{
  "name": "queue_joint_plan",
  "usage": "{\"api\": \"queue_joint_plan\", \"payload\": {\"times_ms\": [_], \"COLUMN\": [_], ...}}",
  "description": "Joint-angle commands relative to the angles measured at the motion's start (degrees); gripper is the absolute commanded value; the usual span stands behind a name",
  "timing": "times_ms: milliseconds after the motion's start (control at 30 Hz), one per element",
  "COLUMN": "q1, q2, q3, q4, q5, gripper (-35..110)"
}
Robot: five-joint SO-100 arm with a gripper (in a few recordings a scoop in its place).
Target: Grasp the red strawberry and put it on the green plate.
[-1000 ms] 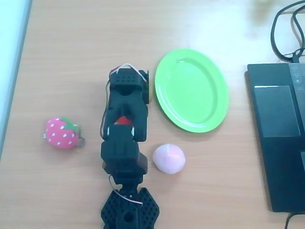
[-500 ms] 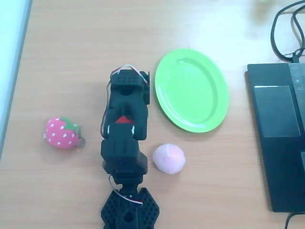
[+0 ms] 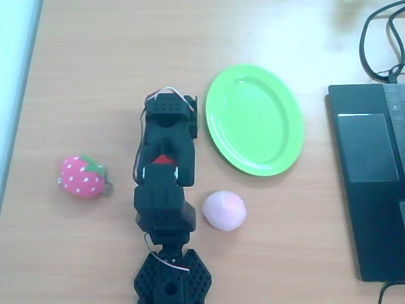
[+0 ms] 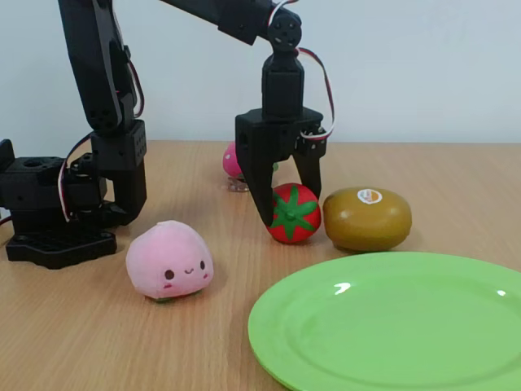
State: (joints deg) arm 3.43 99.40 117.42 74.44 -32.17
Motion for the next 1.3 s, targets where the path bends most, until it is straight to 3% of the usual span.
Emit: {"api": "queue_joint_plan", "payload": {"times_ms": [0, 333, 633, 900, 1267], "q1": [0.97, 0.35, 10.11, 20.65, 23.64], "q2": [3.16, 12.57, 15.03, 3.34, -16.96], "q3": [-0.79, -8.96, -21.27, -32.96, -41.84], "q4": [2.11, 10.63, 16.08, 16.0, 7.91], "q5": [0.09, 2.99, 5.8, 9.84, 12.3], "gripper": [18, 18, 18, 18, 21]}}
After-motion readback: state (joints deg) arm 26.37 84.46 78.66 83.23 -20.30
